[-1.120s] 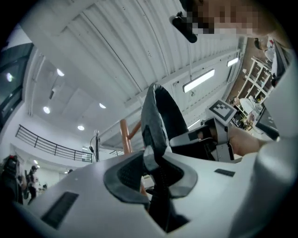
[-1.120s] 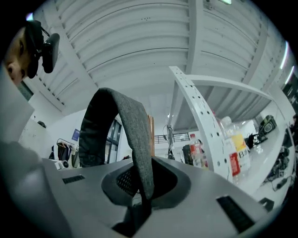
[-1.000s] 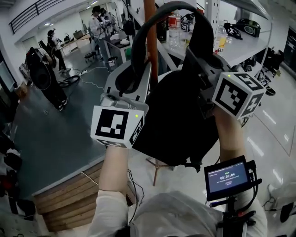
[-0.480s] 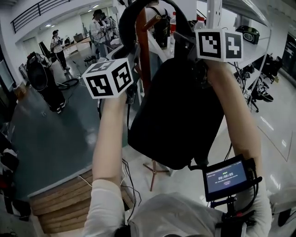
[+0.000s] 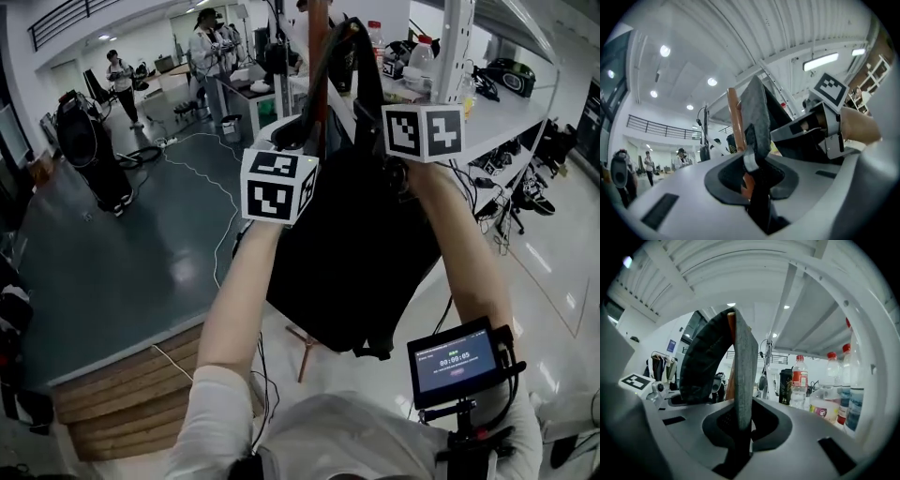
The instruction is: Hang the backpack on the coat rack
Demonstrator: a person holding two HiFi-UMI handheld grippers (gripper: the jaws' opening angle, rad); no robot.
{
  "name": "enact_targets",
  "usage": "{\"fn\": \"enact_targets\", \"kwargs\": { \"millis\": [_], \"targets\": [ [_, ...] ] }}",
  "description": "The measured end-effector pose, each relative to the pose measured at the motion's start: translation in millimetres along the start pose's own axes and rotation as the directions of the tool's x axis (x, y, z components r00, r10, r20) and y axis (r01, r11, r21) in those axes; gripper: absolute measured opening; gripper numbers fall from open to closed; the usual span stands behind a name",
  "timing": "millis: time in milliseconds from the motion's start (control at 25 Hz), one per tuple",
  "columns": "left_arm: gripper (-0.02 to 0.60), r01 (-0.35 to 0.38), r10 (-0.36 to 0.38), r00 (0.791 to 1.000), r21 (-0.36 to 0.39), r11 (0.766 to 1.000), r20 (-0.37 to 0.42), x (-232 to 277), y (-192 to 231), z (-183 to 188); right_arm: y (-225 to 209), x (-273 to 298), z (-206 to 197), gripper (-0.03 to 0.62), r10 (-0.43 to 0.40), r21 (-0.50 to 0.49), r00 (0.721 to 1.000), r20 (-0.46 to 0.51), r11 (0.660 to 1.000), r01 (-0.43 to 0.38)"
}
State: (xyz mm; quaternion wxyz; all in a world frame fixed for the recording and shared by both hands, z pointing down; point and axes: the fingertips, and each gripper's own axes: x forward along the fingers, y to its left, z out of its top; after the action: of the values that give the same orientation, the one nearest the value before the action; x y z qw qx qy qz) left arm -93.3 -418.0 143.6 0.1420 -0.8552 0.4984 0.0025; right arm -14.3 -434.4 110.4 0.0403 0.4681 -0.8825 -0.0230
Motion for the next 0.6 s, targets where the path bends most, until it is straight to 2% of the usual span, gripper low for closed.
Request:
{"fn": "enact_targets", "kwargs": {
  "millis": [80, 160, 240, 360, 440, 520, 600],
  "targets": [
    [0.066, -0.03, 0.029, 0.999, 0.045, 0.999, 0.025, -0.6, -7.6, -1.5, 3.8, -3.1, -5.4, 0.041, -0.049, -0.1, 0.998, 0.044, 0.994, 0.053],
    [0.066, -0.045, 0.043, 0.998, 0.042, 0.998, 0.048, -1.8, -12.0, -3.1, 9.9, -5.7, -8.2, 0.041, -0.101, -0.211, 0.991, 0.086, 0.97, 0.117],
    [0.066, -0.049, 0.046, 0.996, 0.034, 0.998, 0.077, -4.6, -12.8, 0.5, 13.0, -6.7, -6.6, 0.041, -0.138, -0.277, 0.983, 0.118, 0.946, 0.166],
    [0.067, -0.011, 0.011, 0.991, 0.001, 1.0, 0.132, -16.9, -14.4, 8.1, 10.4, -7.8, -3.7, 0.041, -0.152, -0.284, 0.98, 0.126, 0.941, 0.182],
    [0.067, 0.005, -0.001, 0.99, -0.028, 1.0, 0.141, -35.4, -22.9, 0.0, 9.0, -10.7, -5.8, 0.041, -0.154, -0.283, 0.98, 0.126, 0.941, 0.185],
    [0.067, -0.043, 0.043, 0.989, -0.005, 0.999, 0.145, -60.5, -37.3, -14.5, 11.3, -14.2, -7.1, 0.041, -0.159, -0.306, 0.977, 0.139, 0.932, 0.195],
    [0.067, -0.138, 0.13, 0.979, 0.038, 0.99, 0.158, -87.1, -50.6, -28.3, 15.6, -17.6, -6.7, 0.041, -0.157, -0.328, 0.975, 0.155, 0.923, 0.201]
  ]
}}
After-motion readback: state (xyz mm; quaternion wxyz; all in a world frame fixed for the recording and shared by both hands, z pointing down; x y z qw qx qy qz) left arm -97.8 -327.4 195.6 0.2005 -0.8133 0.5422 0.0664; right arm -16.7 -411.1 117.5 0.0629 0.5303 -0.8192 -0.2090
